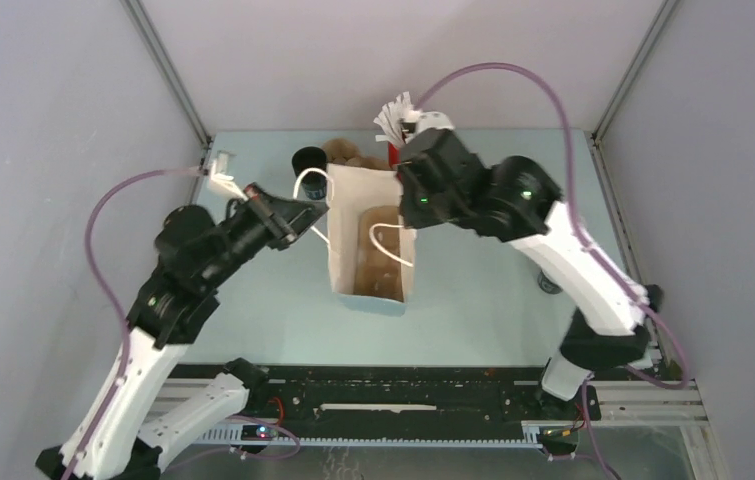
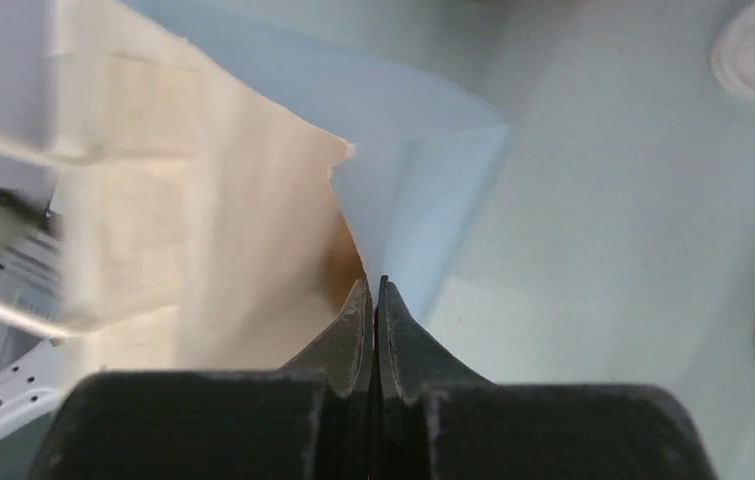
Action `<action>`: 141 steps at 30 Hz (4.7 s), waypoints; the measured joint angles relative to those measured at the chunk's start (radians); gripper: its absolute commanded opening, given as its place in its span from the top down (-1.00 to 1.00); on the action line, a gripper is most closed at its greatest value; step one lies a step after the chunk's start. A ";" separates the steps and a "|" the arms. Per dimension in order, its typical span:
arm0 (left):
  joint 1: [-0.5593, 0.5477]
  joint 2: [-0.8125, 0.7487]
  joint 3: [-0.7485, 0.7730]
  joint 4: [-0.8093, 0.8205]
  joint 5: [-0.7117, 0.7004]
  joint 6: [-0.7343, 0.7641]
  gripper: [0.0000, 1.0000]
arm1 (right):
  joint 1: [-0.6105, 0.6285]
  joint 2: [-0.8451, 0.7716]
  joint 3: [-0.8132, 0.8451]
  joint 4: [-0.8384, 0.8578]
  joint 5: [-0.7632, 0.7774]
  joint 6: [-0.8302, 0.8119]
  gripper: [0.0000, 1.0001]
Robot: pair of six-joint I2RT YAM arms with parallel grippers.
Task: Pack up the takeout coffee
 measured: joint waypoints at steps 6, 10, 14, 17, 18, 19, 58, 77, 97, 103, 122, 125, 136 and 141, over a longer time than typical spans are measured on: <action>0.032 -0.072 -0.135 0.026 -0.031 -0.062 0.99 | -0.159 -0.227 -0.417 0.113 -0.097 0.039 1.00; 0.071 0.098 -0.203 -0.029 0.007 -0.062 0.99 | -0.246 -0.117 -0.560 0.156 -0.172 0.045 1.00; 0.052 0.155 -0.149 -0.099 0.033 -0.033 0.99 | -0.203 0.035 -0.345 0.072 -0.142 0.032 1.00; 0.032 0.119 0.002 -0.082 0.042 -0.019 0.99 | -0.102 0.031 -0.160 0.040 -0.098 0.018 1.00; 0.030 0.099 0.031 -0.059 0.043 -0.019 0.99 | -0.079 0.016 -0.124 0.045 -0.093 0.018 1.00; 0.030 0.069 0.055 -0.031 0.043 -0.019 0.99 | -0.053 -0.013 -0.108 0.054 -0.093 0.020 1.00; 0.029 0.130 0.541 -0.524 -0.213 0.287 -0.74 | -0.146 -0.310 -0.735 0.594 -0.343 -0.522 1.00; 0.029 0.372 0.372 -0.634 -0.004 0.561 -0.74 | -0.116 -0.035 -0.406 0.275 -0.470 -0.632 1.00; -0.033 0.415 0.278 -0.461 0.043 0.663 0.15 | -0.224 -0.078 -0.459 0.291 -0.653 -0.629 1.00; -0.071 0.451 0.292 -0.461 0.009 0.680 0.98 | -0.237 -0.089 -0.470 0.293 -0.689 -0.626 0.82; -0.060 0.455 0.338 -0.544 -0.306 0.618 0.99 | -0.886 -0.544 -0.653 0.175 -0.368 -0.203 -0.85; -0.056 0.445 0.338 -0.544 -0.307 0.620 0.99 | -1.070 -0.572 -0.844 0.156 -0.373 -0.147 -0.98; -0.056 0.379 0.338 -0.542 -0.301 0.644 1.00 | -1.241 -0.280 -0.998 0.133 -0.360 -0.211 -0.99; -0.056 0.365 0.336 -0.540 -0.301 0.647 0.99 | -1.280 -0.244 -0.998 0.161 -0.353 -0.269 -0.98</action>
